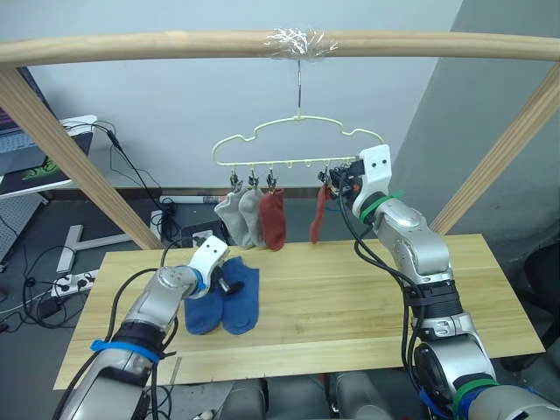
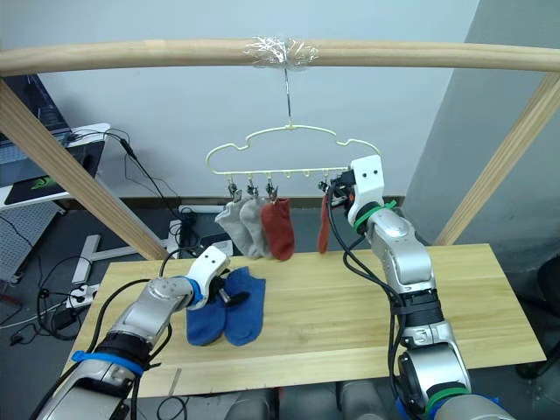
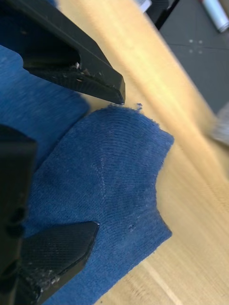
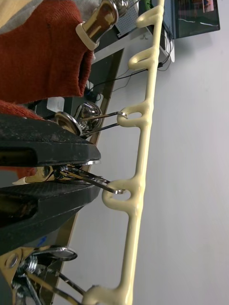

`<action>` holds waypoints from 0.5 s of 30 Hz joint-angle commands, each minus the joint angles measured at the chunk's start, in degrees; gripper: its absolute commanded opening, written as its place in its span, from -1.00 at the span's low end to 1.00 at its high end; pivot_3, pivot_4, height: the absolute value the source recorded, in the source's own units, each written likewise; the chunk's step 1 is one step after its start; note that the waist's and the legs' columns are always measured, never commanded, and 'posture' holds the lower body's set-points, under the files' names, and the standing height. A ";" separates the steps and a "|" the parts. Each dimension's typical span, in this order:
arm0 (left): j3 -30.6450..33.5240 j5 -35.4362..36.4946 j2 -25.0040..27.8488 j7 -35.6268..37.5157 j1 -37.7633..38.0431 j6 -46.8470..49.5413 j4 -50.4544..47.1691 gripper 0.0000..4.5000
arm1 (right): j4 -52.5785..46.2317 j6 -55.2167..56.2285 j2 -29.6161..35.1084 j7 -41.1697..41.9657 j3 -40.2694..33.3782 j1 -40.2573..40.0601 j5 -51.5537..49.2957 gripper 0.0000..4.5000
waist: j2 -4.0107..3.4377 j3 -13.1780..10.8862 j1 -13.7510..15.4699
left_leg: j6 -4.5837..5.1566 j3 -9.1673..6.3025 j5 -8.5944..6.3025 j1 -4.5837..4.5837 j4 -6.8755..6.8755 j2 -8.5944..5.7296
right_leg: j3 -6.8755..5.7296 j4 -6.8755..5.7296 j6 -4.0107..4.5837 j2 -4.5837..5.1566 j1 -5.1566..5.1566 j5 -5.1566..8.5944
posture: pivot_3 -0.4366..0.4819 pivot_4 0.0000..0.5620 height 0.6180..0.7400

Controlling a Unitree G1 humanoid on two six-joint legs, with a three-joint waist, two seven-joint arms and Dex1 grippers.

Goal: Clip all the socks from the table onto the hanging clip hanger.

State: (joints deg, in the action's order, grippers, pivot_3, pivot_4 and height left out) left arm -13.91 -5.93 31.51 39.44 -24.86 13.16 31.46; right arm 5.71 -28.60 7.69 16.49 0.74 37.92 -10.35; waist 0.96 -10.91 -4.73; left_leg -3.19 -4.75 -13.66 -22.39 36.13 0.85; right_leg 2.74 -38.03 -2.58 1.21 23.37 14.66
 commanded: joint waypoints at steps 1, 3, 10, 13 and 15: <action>-2.65 -3.20 -0.72 -0.15 1.31 -2.27 4.48 0.73 | -3.48 -0.14 -0.29 0.63 -0.08 0.40 -1.03 -0.97 | -0.01 0.00 0.00 | 0.00 0.00 0.00 0.03 0.00 0.00 | 0.00 -0.02 0.00 0.00 -0.01 0.00 | -0.15 -0.31 0.94; -2.49 -2.97 -1.12 0.42 1.95 -2.27 4.80 0.48 | -3.91 -0.46 -0.46 0.67 0.11 0.13 -1.03 -0.97 | -0.01 0.01 -0.02 | 0.00 0.00 0.00 0.09 0.00 0.00 | 0.00 -0.05 0.00 0.00 -0.05 0.00 | -0.16 -0.32 0.94; 0.85 -0.40 -2.32 0.91 3.82 -1.48 2.72 -0.45 | -4.64 -1.06 -0.69 0.65 0.29 -0.35 -0.92 -0.97 | -0.03 0.01 -0.04 | 0.13 0.04 0.08 0.33 0.00 0.00 | 0.06 -0.07 -0.08 0.00 -0.19 0.05 | -0.17 -0.33 0.94; 1.89 0.87 -2.95 1.74 4.47 -1.14 1.11 -0.83 | -4.72 -1.14 -0.82 0.61 0.32 -0.44 -0.87 -0.97 | -0.03 0.01 -0.05 | 0.24 0.03 0.15 0.34 -0.01 0.00 | 0.07 -0.09 -0.18 -0.01 -0.19 0.11 | -0.17 -0.33 0.94; 2.62 2.01 -3.51 2.24 5.26 -1.11 -0.56 -1.00 | -4.77 -1.19 -0.94 0.57 0.33 -0.45 -0.84 -0.97 | -0.03 0.01 -0.05 | 0.28 0.03 0.17 0.34 -0.01 0.01 | 0.07 -0.09 -0.17 -0.02 -0.19 0.10 | -0.17 -0.34 0.94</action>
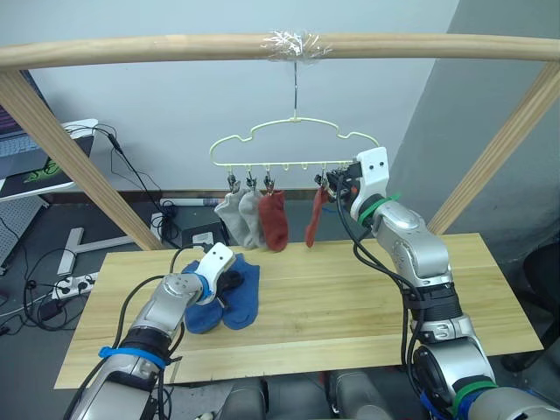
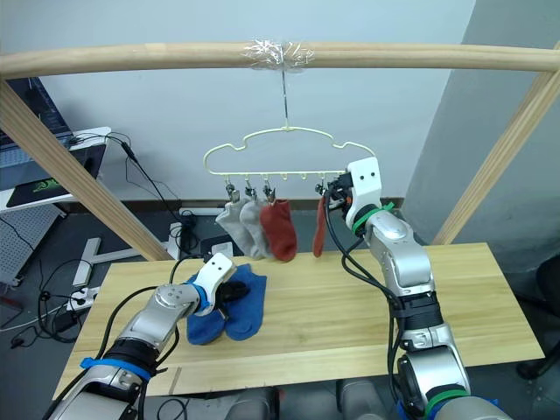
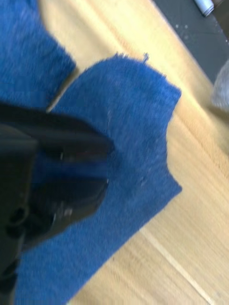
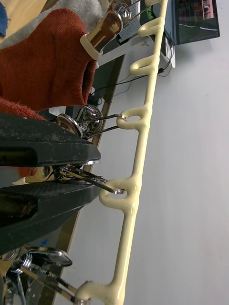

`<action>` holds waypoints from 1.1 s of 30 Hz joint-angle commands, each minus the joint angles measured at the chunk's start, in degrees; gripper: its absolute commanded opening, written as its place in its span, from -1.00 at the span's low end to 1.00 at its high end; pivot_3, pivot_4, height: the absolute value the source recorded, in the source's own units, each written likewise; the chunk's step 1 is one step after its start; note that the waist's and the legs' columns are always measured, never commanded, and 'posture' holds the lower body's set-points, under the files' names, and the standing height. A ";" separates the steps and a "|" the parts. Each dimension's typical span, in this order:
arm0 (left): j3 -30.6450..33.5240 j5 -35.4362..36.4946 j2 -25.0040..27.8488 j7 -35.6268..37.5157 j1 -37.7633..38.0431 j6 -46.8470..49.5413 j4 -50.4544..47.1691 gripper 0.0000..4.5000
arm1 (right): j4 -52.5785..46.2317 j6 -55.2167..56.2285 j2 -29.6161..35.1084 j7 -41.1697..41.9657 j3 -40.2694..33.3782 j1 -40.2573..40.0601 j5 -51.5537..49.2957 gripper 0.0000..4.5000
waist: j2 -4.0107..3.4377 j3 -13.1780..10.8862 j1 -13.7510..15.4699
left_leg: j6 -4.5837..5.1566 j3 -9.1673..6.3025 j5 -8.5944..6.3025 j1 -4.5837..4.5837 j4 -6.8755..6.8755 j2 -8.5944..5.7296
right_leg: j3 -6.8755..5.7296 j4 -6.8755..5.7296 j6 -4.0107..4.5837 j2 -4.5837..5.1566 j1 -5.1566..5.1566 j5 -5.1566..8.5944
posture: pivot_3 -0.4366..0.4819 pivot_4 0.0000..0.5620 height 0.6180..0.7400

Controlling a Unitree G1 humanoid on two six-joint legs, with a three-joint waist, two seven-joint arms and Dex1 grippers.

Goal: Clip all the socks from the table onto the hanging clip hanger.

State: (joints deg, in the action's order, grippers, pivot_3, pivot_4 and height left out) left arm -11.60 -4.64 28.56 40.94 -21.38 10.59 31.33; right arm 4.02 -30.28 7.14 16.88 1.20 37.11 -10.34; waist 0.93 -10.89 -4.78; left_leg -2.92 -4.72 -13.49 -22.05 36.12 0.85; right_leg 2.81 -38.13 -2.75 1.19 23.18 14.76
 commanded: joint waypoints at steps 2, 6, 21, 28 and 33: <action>0.89 1.59 -0.97 1.35 2.44 1.87 -2.02 -1.00 | -3.13 0.42 -0.46 0.19 -0.15 0.34 -0.82 -0.97 | 0.00 0.00 0.00 | 0.00 0.00 0.00 0.00 0.00 0.00 | 0.00 0.00 0.00 0.00 0.00 0.00 | -0.17 -0.34 0.94; 2.80 6.18 -1.97 5.08 4.86 3.21 -8.76 -1.00 | -3.22 0.36 -0.60 0.13 -0.20 0.30 -0.76 -0.97 | -0.01 -0.01 -0.02 | 0.00 0.03 0.00 -0.08 -0.05 0.00 | 0.01 0.07 0.21 0.02 0.05 -0.13 | -0.18 -0.35 0.94; 2.86 11.80 -4.94 5.54 9.11 6.72 -23.39 -1.00 | -2.90 0.55 -0.58 0.13 -0.49 0.49 -0.62 -0.97 | -0.02 -0.02 -0.12 | 0.00 -0.04 0.00 -0.47 -0.05 0.00 | -0.08 0.08 0.25 0.01 0.34 -0.15 | -0.18 -0.35 0.94; 0.91 7.03 -5.50 1.23 9.15 2.61 -22.70 -0.64 | -2.85 0.53 -0.53 0.04 -0.49 0.53 -0.53 -0.97 | -0.02 -0.02 -0.05 | 0.00 -0.04 0.00 -0.49 -0.05 -0.01 | -0.08 0.10 0.25 0.02 0.34 -0.15 | -0.18 -0.35 0.94; 1.86 5.83 -6.80 -3.50 9.38 1.79 -22.92 0.05 | -2.85 0.59 -0.59 -0.08 -0.53 0.51 -0.50 -0.97 | -0.02 -0.02 -0.06 | 0.00 -0.04 0.00 -0.49 -0.05 -0.01 | -0.07 0.10 0.25 0.02 0.34 -0.15 | -0.19 -0.36 0.94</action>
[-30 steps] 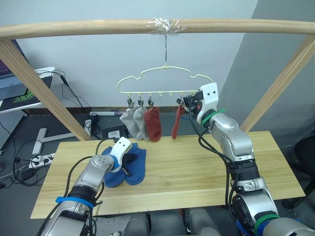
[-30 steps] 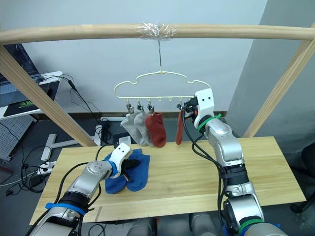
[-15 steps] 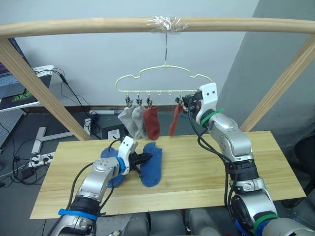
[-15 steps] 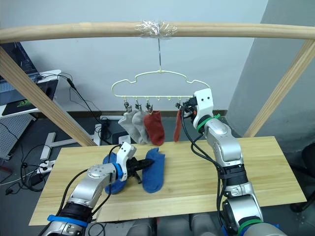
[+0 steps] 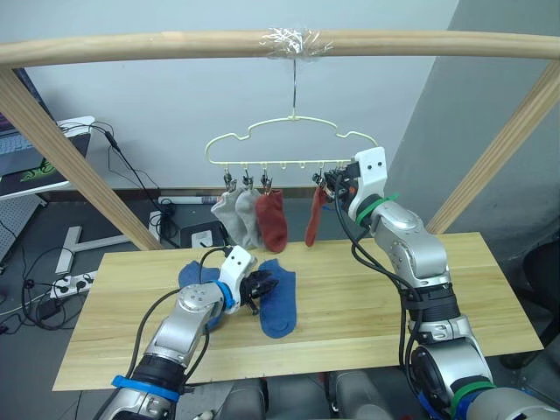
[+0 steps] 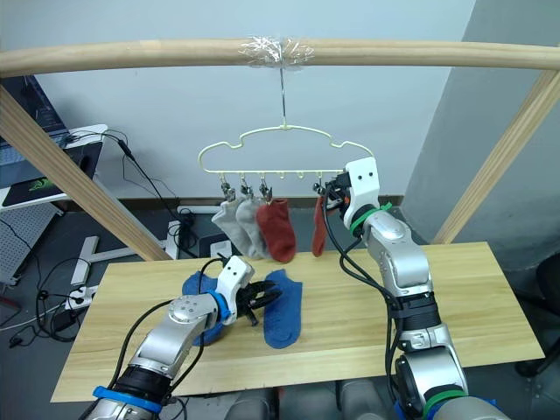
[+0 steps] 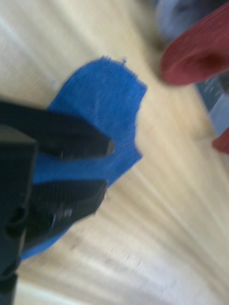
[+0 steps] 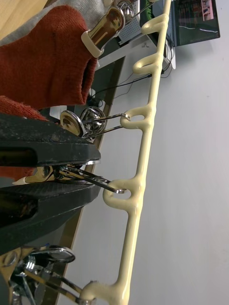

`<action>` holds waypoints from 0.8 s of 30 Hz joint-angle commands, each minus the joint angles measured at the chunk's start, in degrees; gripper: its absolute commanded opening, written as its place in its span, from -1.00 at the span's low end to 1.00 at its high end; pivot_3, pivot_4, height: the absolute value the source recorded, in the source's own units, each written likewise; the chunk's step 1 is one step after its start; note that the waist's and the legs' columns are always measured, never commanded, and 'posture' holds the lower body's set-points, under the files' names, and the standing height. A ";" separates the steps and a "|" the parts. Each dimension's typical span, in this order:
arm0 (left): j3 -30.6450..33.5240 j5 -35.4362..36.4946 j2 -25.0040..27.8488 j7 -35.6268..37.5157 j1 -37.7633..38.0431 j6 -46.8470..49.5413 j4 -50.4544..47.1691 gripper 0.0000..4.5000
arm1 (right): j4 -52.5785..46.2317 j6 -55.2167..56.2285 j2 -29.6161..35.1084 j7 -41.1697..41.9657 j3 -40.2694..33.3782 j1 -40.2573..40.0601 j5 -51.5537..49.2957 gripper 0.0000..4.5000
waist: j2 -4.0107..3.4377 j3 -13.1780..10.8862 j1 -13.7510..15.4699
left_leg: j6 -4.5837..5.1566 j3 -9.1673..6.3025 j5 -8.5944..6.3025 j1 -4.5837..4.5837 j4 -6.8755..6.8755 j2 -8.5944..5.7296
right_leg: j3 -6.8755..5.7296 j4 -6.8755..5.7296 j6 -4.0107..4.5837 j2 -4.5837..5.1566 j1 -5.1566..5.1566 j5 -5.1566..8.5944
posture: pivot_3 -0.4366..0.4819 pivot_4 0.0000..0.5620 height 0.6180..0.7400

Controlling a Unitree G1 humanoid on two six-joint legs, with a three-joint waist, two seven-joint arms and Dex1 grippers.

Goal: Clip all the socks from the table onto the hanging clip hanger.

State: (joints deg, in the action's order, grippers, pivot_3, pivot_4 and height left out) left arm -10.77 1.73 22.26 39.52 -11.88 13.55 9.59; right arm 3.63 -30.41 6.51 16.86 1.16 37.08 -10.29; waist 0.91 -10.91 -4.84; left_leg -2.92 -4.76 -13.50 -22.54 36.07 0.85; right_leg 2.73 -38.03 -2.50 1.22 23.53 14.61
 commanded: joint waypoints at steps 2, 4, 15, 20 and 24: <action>0.66 -0.80 -1.29 -3.44 -0.67 -0.14 -0.56 0.31 | -2.33 0.80 0.00 -0.07 -0.51 0.59 -0.55 -0.97 | 0.00 0.00 0.01 | 0.00 0.00 0.00 0.00 0.00 0.00 | 0.00 0.00 0.00 0.00 0.00 0.00 | -0.18 -0.36 0.94; -0.06 -2.41 -2.09 -5.74 -1.72 0.68 1.56 0.57 | -2.28 0.84 -0.07 -0.05 -0.47 0.65 -0.58 -0.97 | 0.00 0.00 0.03 | 0.00 0.00 0.00 0.00 0.00 0.00 | 0.00 0.00 0.00 0.00 0.00 0.00 | -0.18 -0.36 0.94; -2.49 -7.02 -7.32 -10.60 -7.78 1.59 15.49 1.00 | -2.59 0.62 -0.33 0.21 -0.10 0.67 -0.70 -0.97 | 0.01 0.00 0.02 | 0.00 -0.01 0.00 -0.03 0.01 -0.03 | -0.03 0.01 -0.01 0.00 0.00 0.00 | -0.20 -0.37 0.94; -3.31 -7.80 -7.73 -10.84 -7.45 4.24 16.64 0.74 | -2.82 0.57 -0.61 0.07 0.06 0.53 -0.70 -0.97 | 0.01 0.00 0.02 | 0.00 0.00 0.00 0.00 0.02 -0.03 | -0.02 -0.01 -0.01 0.01 -0.02 0.00 | -0.21 -0.37 0.94; -2.66 -6.50 -8.04 -9.68 -6.97 5.65 15.95 0.22 | -2.97 0.54 -0.78 -0.09 0.02 0.46 -0.69 -0.97 | 0.01 0.00 0.00 | 0.00 -0.01 0.00 0.04 0.03 -0.03 | -0.02 -0.03 -0.01 0.00 -0.04 0.00 | -0.21 -0.37 0.94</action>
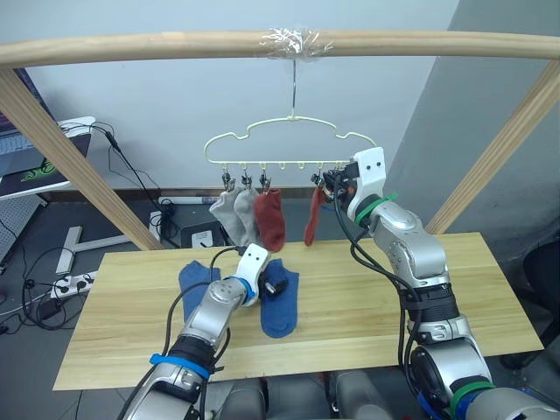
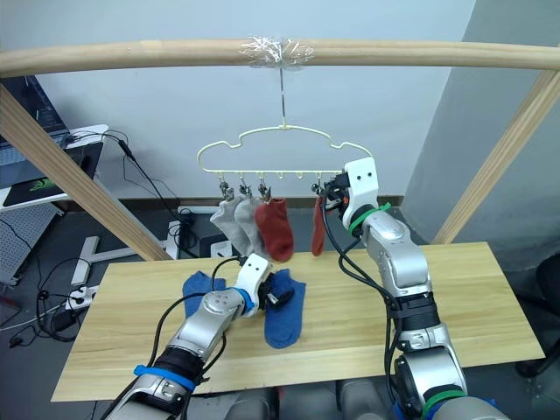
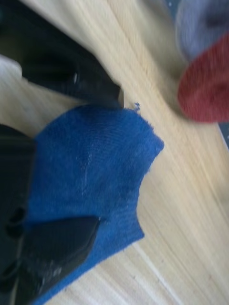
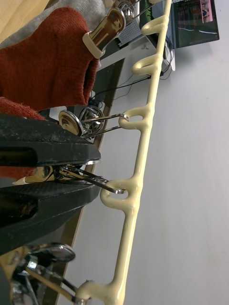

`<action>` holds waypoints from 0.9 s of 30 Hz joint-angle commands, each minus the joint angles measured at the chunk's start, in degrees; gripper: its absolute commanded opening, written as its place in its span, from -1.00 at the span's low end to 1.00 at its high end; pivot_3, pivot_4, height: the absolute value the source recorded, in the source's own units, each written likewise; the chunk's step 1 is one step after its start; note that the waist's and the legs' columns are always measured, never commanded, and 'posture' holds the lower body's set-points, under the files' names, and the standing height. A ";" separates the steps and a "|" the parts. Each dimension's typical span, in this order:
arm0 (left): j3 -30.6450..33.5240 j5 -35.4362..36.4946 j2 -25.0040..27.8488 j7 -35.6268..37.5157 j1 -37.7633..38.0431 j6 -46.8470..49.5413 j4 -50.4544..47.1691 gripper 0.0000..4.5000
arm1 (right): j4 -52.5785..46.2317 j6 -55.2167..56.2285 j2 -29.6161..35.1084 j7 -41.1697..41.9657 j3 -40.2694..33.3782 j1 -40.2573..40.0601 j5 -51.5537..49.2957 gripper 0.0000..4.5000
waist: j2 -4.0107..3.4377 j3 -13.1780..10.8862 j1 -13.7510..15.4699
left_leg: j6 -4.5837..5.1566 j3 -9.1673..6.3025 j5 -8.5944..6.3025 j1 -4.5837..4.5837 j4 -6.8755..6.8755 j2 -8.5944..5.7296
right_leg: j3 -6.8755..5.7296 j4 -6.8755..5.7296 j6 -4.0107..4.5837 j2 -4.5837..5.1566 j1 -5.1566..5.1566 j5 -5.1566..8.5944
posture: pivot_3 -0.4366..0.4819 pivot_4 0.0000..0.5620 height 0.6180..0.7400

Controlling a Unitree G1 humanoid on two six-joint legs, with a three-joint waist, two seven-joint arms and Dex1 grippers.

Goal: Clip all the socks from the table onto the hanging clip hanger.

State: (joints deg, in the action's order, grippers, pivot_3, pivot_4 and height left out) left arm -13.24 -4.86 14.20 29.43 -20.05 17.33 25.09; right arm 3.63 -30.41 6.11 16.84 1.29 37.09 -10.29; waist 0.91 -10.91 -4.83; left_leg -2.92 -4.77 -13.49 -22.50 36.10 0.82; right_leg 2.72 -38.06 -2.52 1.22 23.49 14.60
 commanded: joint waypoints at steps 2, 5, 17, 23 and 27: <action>0.11 0.61 -0.02 0.94 1.46 2.53 0.09 -0.03 | -3.07 0.48 -0.47 -0.18 -0.13 0.41 -0.69 -0.97 | 0.00 0.00 -0.02 | 0.00 0.00 0.00 0.01 0.00 0.00 | 0.00 -0.01 0.00 0.00 0.00 0.00 | -0.22 -0.36 0.94; 0.28 0.98 0.12 1.73 1.65 3.10 -0.17 -0.41 | -3.15 0.44 -0.53 -0.31 -0.14 0.38 -0.71 -0.97 | 0.00 0.00 -0.05 | 0.00 0.01 0.00 0.03 0.00 0.00 | 0.01 -0.01 -0.02 -0.01 -0.01 0.01 | -0.22 -0.36 0.94; -1.62 8.70 -3.88 10.62 2.07 2.83 -12.88 -1.00 | -2.77 0.52 -0.49 -0.54 -0.31 0.57 -0.71 -0.97 | 0.00 0.00 0.00 | 0.00 0.01 0.00 -0.04 0.00 0.00 | 0.01 0.05 0.00 0.01 -0.01 0.00 | -0.22 -0.37 0.94; -1.38 12.45 -10.78 9.45 -3.64 5.18 -17.83 -1.00 | -2.41 0.70 -0.29 -0.47 -0.56 0.87 -0.70 -0.97 | 0.01 -0.01 0.11 | -0.01 0.01 0.00 -0.13 0.04 -0.04 | 0.01 0.09 0.00 0.04 0.01 0.00 | -0.22 -0.38 0.94; 0.90 8.78 -13.69 0.37 -11.06 -0.35 -9.92 -1.00 | -2.48 0.65 -0.20 -0.59 -0.67 0.97 -0.68 -0.97 | 0.01 -0.01 -0.26 | 0.00 0.02 0.00 -0.05 0.02 -0.03 | 0.04 0.05 -0.01 -0.01 0.01 0.01 | -0.24 -0.39 0.94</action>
State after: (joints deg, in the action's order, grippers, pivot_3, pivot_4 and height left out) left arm -14.26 5.30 0.85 33.58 -29.28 20.08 12.83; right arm 3.61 -30.47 6.13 16.20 1.11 37.09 -10.29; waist 0.93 -10.93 -5.09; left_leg -2.92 -4.76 -13.49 -22.54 36.11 0.81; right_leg 2.75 -38.01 -2.55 1.18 23.49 14.62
